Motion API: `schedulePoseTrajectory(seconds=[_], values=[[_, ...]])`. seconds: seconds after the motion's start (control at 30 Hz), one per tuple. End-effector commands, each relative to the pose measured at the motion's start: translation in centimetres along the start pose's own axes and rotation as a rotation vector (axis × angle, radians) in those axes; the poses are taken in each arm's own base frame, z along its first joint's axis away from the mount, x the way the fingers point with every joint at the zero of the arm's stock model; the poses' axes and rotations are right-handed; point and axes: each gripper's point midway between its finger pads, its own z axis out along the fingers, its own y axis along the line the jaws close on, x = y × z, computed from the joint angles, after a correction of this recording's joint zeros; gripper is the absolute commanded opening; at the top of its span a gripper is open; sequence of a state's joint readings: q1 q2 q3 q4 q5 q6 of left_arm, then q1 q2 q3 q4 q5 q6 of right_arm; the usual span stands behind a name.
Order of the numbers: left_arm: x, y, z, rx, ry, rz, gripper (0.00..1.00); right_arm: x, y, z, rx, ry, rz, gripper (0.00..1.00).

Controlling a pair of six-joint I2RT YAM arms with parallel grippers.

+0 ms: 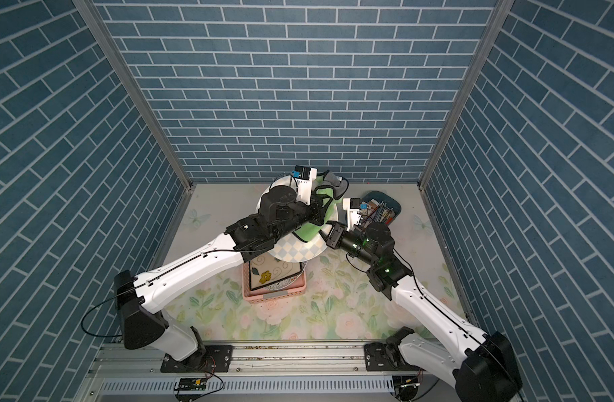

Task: Wipe the wet plate dry
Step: Wipe the plate with towel.

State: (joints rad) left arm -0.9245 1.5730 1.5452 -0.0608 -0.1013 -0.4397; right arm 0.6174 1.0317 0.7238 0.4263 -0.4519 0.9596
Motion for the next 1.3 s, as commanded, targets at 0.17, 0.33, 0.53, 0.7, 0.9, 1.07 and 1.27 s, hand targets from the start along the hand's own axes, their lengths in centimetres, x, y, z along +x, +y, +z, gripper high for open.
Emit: schedulePoseTrajectory(seconds=[0.17,0.33,0.53,0.7,0.9,1.07,1.27], values=[[0.3,11.9,-5.0,-0.309,-0.039,-0.112,0.0,-5.7,10.7,-5.0,-0.258,-0.27,-0.316,0.0],[4.7,6.7,-2.1,-0.054,0.083,-0.098,0.0,-3.8,11.7,-3.1,-0.373,-0.162,-0.289,0.0],[3.7,4.8,-2.1,-0.072,-0.01,-0.093,0.0,-4.0,13.2,-2.9,-0.436,-0.176,-0.311,0.0],[-1.1,9.4,-5.6,-0.077,-0.153,-0.274,0.0,-7.7,11.7,-5.1,-0.362,-0.287,-0.244,0.0],[-4.5,6.1,-8.2,0.271,-0.199,-0.394,0.0,-13.1,11.8,-9.4,-0.45,-0.465,-0.16,0.0],[-9.2,3.6,-13.3,0.693,-0.356,-0.687,0.0,-13.9,14.2,-10.9,-0.63,-0.504,-0.102,0.0],[-13.4,-0.4,-16.2,1.075,-0.385,-0.833,0.0,-13.1,14.0,-9.1,-0.661,-0.427,-0.065,0.0]])
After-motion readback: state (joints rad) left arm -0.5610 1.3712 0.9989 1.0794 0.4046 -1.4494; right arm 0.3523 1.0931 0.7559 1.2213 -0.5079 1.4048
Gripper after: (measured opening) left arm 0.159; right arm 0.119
